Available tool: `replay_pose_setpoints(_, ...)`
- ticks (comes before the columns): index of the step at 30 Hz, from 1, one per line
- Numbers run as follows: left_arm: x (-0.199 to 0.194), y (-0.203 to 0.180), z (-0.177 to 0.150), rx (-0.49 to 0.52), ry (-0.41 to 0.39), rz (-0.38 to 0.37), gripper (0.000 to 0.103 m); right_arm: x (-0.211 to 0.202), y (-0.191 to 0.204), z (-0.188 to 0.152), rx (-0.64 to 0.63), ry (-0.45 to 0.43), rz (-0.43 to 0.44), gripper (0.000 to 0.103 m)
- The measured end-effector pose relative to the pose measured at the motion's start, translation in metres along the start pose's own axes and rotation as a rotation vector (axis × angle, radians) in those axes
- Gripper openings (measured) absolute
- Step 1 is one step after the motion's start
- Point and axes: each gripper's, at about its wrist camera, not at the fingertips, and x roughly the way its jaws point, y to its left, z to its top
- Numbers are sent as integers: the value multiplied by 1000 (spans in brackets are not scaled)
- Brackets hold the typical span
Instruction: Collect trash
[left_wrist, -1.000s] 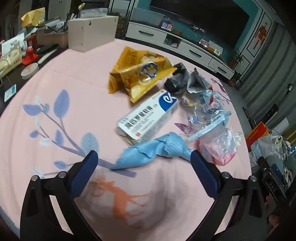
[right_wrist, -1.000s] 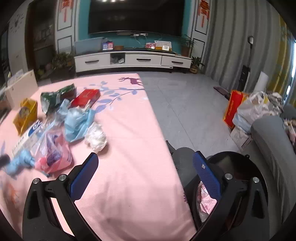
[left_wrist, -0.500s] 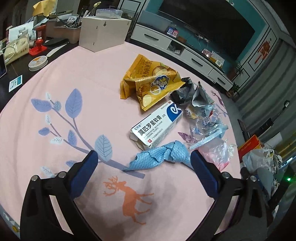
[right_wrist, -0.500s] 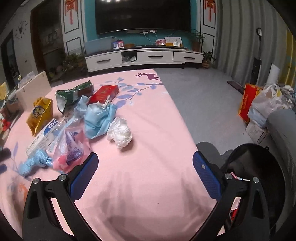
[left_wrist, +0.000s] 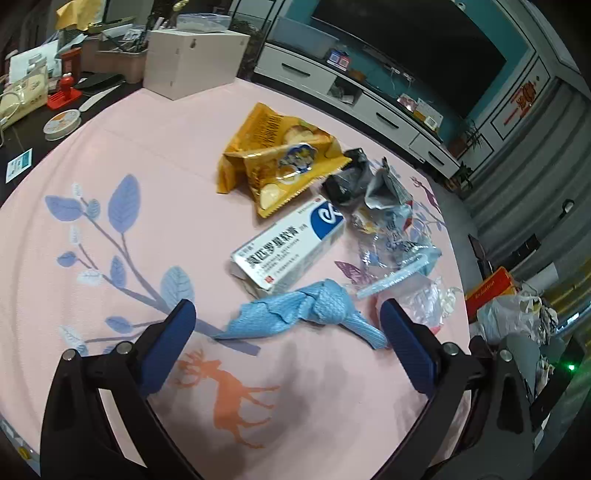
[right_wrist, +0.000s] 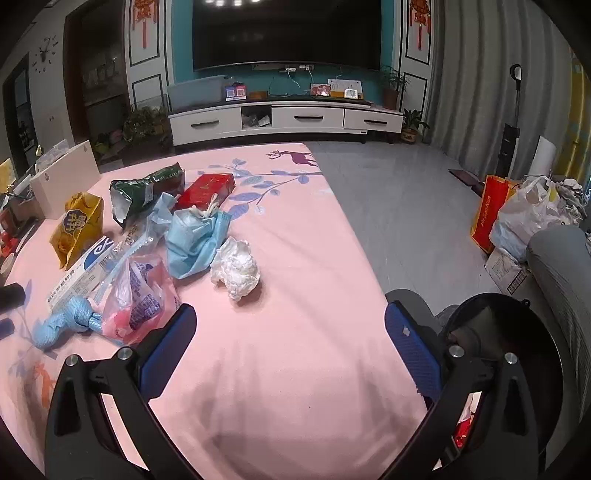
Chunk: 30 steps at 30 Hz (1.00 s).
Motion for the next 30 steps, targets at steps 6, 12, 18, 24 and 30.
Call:
replay_pose_setpoints(6,3,-9,-1,12,4,-7,100,-2,-3,1,11,-8,8,100)
replay_pose_setpoints(12,6,-13,-3,17,14,-8,100,-2,-6,2,31,-6,16,100)
replay_pose_setpoints(18,8,-12,-4,26,20,11,100,-1,-5,1,21,3,12,100)
replay_pose_setpoints(24,9,-7,-4,7,26,26,100,1,-5,0,17,7,8,100)
replay_pose_setpoints(30,10,-8,-5,11,34,30,100,0,-6,0,25,7,12,100)
